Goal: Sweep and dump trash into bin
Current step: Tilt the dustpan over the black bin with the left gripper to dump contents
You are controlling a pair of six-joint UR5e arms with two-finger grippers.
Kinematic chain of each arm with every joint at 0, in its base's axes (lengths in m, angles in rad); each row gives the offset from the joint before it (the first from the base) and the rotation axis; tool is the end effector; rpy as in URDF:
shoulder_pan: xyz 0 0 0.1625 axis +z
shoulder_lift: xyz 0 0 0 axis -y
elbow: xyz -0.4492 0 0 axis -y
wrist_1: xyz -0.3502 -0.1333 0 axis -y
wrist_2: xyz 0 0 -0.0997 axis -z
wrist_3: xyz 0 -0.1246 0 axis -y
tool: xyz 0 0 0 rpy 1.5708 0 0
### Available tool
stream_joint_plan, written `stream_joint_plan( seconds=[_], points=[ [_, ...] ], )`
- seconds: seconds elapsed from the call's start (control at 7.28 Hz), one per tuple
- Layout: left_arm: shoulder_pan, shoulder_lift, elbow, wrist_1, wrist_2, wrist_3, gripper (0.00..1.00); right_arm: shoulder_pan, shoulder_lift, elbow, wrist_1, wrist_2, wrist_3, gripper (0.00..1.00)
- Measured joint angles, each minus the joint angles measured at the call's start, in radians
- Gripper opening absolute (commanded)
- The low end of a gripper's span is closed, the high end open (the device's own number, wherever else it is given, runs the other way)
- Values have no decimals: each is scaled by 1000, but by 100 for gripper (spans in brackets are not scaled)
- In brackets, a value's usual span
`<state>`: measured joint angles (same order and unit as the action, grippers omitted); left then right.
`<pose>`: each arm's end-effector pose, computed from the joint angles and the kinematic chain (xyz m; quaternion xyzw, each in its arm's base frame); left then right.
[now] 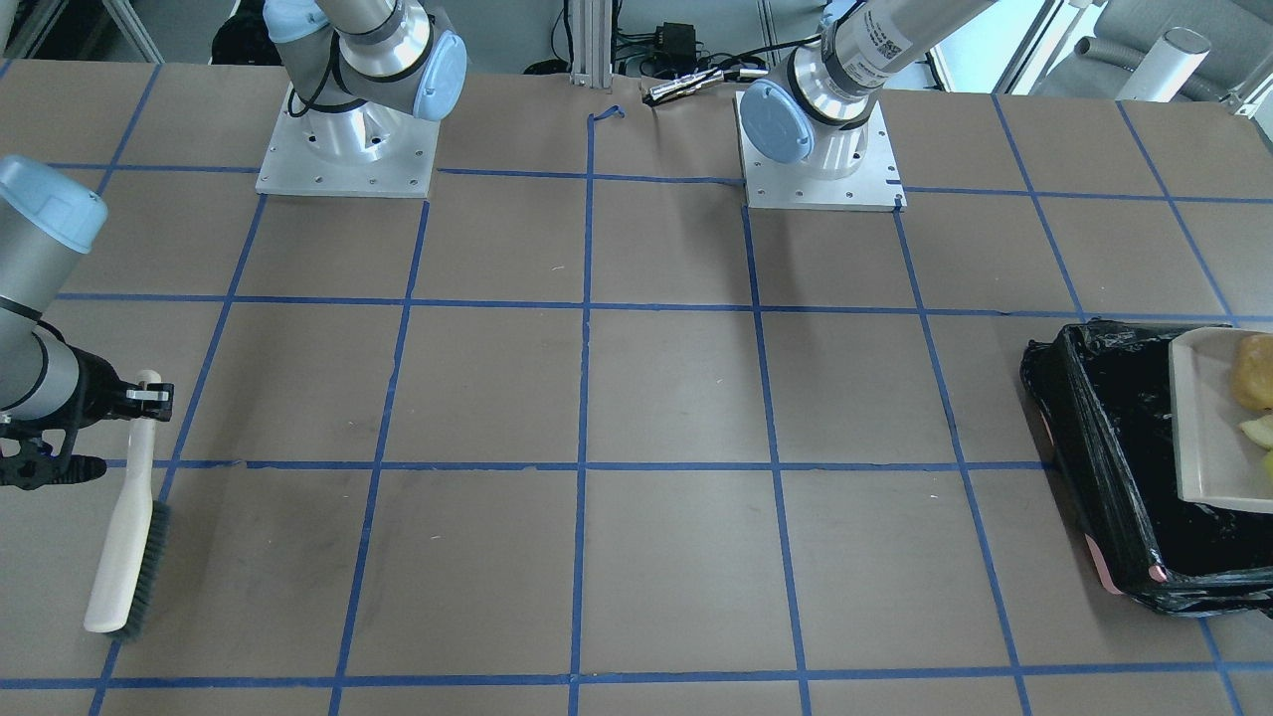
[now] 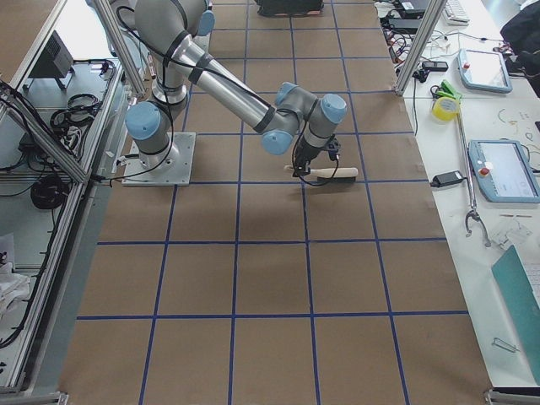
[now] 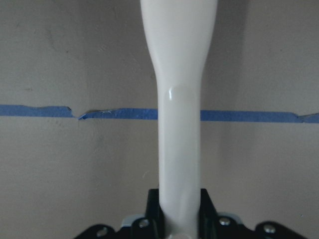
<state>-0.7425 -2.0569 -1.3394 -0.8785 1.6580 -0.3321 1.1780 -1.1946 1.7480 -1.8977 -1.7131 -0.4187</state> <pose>0.4268 -0.5579 0.4012 -0.5425 0.8105 -0.1998 0.0945 -0.0970 -0.5361 0.2536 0.0209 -0.9909 -0.1314 0.0204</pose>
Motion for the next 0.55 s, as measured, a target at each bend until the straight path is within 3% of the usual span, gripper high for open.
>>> stream_joint_plan(
  seconds=[0.14, 0.55],
  points=[
    [0, 0, -13, 44, 0, 22, 0, 0, 2, 0, -4, 1, -1, 82],
    [0, 9, -61, 153, 1, 59, 0, 0, 10, 5, -52, 15, -2, 90]
  ],
)
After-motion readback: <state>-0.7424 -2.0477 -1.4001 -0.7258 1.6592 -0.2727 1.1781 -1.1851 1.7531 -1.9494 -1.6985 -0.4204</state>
